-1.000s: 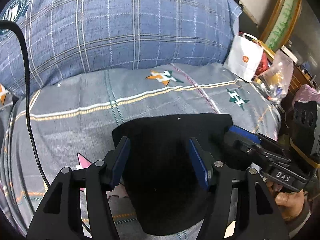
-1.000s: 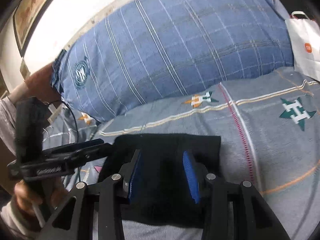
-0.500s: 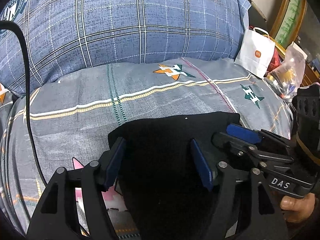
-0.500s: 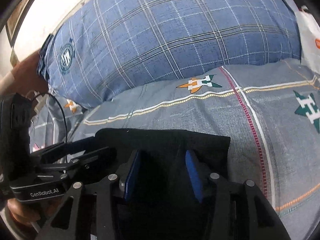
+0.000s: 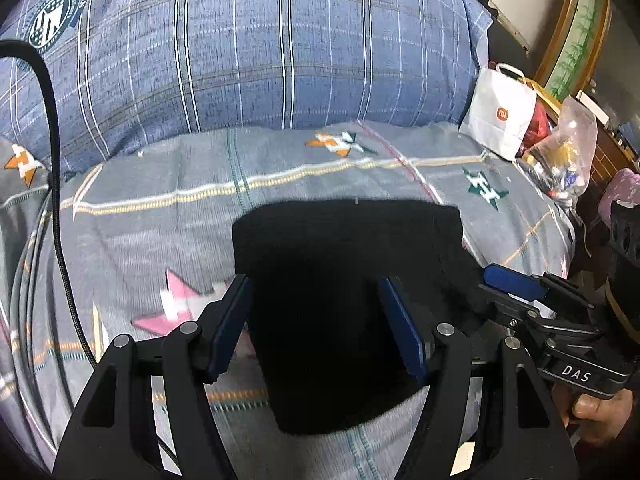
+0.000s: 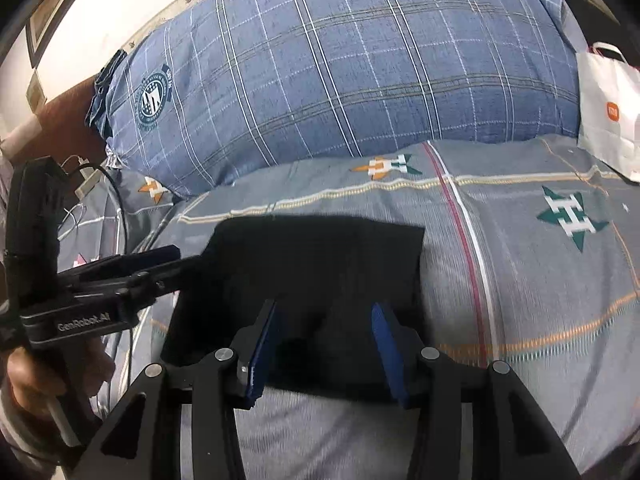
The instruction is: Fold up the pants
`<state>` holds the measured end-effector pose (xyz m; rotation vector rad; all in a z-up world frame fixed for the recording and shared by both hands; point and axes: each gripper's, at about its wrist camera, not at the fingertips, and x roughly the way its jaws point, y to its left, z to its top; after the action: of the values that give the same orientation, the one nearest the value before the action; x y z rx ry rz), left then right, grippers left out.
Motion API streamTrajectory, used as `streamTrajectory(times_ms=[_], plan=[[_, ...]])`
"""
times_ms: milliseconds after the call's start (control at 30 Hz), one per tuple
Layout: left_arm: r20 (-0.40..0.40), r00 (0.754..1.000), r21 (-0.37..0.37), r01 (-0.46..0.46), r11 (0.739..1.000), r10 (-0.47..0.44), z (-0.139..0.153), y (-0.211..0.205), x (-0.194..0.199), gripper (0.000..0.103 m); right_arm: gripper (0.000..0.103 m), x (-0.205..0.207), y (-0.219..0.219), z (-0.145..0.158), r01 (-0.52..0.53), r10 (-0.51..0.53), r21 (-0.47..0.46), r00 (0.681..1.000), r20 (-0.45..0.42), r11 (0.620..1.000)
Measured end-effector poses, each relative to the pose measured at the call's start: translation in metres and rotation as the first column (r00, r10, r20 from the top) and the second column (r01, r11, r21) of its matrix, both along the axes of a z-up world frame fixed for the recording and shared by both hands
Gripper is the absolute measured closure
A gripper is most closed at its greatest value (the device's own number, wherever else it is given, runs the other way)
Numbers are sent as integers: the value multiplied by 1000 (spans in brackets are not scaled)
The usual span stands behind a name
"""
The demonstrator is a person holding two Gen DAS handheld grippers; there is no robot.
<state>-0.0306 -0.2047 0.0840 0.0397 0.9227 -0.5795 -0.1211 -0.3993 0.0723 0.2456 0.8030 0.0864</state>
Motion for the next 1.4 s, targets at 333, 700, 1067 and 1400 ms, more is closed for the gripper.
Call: streamTrajectory(times_ms=[333, 700, 1067, 1400], plan=[[-40, 998, 24, -40, 999, 41, -19, -3, -10, 37, 56, -11, 4, -15, 11, -11, -26, 1000, -9, 1000], [52, 993, 10, -103, 995, 102, 2, 9, -18, 36, 56, -12, 14, 12, 39, -40, 11, 996, 80, 999], [92, 979, -4, -180, 984, 179, 6, 21, -20, 36, 55, -6, 17, 12, 43, -45, 30, 996, 82, 999], [92, 983, 44, -166, 985, 161, 0, 11, -21, 36, 55, -6, 16, 8, 44, -46, 32, 996, 71, 998]])
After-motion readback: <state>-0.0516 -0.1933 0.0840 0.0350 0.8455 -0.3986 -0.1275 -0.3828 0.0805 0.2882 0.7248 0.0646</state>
